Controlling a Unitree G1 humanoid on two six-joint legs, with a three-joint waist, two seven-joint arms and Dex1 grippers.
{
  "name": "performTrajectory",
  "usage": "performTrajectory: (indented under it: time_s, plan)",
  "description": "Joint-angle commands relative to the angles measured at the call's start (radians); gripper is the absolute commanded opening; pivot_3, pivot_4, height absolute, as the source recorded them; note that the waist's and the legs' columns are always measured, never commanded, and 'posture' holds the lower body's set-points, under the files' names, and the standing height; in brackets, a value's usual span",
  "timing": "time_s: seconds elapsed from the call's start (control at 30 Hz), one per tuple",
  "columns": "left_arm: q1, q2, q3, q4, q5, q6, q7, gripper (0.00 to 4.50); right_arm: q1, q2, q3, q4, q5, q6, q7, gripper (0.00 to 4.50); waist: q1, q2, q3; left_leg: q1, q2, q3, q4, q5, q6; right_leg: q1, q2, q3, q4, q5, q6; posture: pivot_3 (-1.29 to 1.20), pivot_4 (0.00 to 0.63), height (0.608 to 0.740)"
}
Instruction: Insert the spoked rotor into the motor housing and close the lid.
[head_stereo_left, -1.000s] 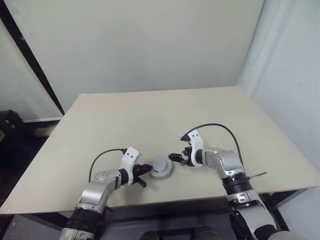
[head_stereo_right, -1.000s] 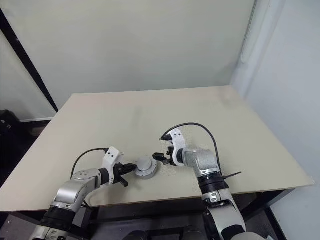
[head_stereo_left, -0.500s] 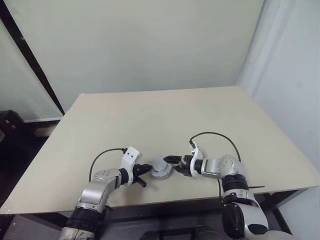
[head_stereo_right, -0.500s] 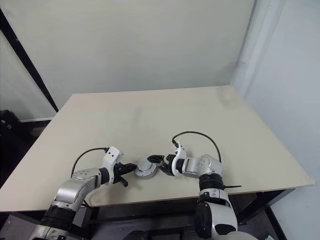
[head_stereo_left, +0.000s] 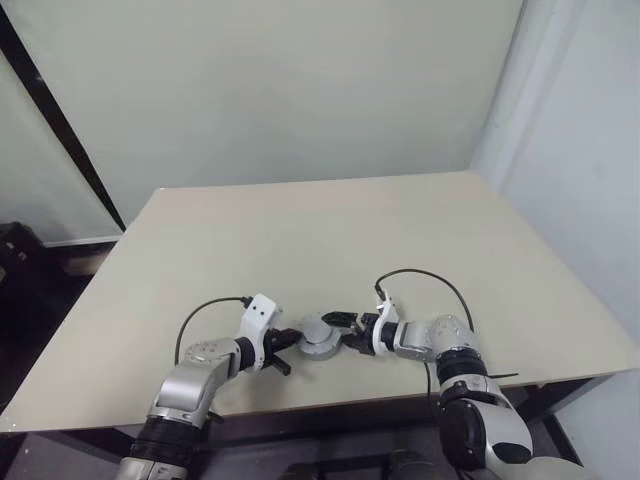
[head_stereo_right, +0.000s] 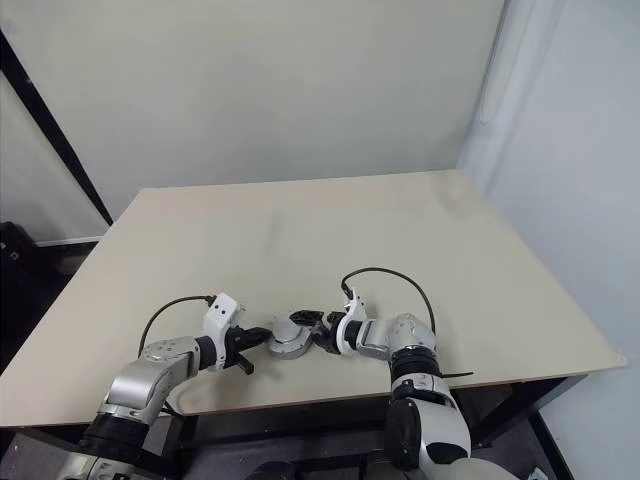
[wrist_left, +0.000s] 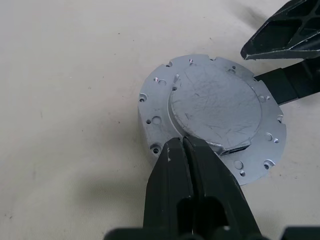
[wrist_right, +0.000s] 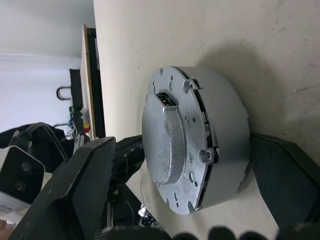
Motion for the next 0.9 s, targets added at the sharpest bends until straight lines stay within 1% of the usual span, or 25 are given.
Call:
performTrajectory:
  time_s: [0.03,0.13,0.23,0.37,0.4,0.67,0.77,0.9]
  plan:
    - [0.007,-0.002,-0.022,-0.013,0.008,0.014,-0.004,0.00,-0.031,0.017,-0.004,0.008,0.043,-0.002,-0.008,4.32,0.000,0.000,0.000,0.000,0.000,0.000,0.000,0.000,0.000,0.000,0.000,0.000,0.000,0.000,0.000,0.00,0.000,0.740]
    - [0.007,-0.004,-0.023,-0.011,0.008,0.014,-0.005,0.00,-0.023,0.014,-0.007,0.008,0.050,0.004,-0.016,3.58,0.000,0.000,0.000,0.000,0.000,0.000,0.000,0.000,0.000,0.000,0.000,0.000,0.000,0.000,0.000,0.00,0.000,0.740]
    - [0.005,-0.005,-0.024,-0.010,0.009,0.014,-0.006,0.00,-0.015,0.013,-0.001,0.003,0.052,0.014,-0.020,2.47,0.000,0.000,0.000,-0.001,0.000,0.000,0.000,0.000,0.000,-0.001,0.000,0.000,0.000,0.000,0.000,0.00,0.000,0.740]
    - [0.000,-0.008,-0.024,-0.006,0.010,0.018,-0.005,0.00,-0.003,0.015,0.012,-0.007,0.056,0.027,-0.026,1.31,0.000,0.001,0.000,0.000,0.000,0.000,-0.001,0.000,0.000,-0.001,0.000,0.000,0.000,0.000,0.000,0.00,0.000,0.740]
    - [0.000,-0.009,-0.023,-0.006,0.011,0.019,-0.005,0.00,0.001,0.016,0.017,-0.011,0.057,0.030,-0.028,1.20,0.000,0.001,-0.001,0.000,0.000,0.000,-0.001,0.000,0.000,0.000,0.000,0.000,0.000,0.000,0.000,0.00,0.000,0.740]
    - [-0.008,-0.020,-0.010,0.007,0.033,0.048,0.034,0.00,0.020,0.016,0.040,-0.022,0.059,0.033,-0.036,1.20,0.000,0.003,-0.001,0.001,0.000,0.000,0.000,0.000,0.000,0.001,0.000,0.000,0.000,0.000,0.000,0.00,0.000,0.740]
    - [-0.017,-0.023,0.029,0.005,-0.005,0.095,0.027,0.58,0.021,0.015,0.042,-0.023,0.061,0.032,-0.039,1.20,0.000,0.003,-0.001,0.001,0.000,0.000,0.000,0.000,0.000,0.000,0.000,0.000,0.000,0.000,0.000,0.00,0.000,0.740]
    - [-0.028,-0.026,0.136,-0.006,-0.075,0.165,0.029,1.95,0.024,0.014,0.050,-0.025,0.067,0.027,-0.036,1.20,-0.003,0.003,-0.001,0.000,0.000,0.000,0.000,0.000,0.000,0.000,0.000,0.000,0.000,0.000,0.000,0.00,0.000,0.740]
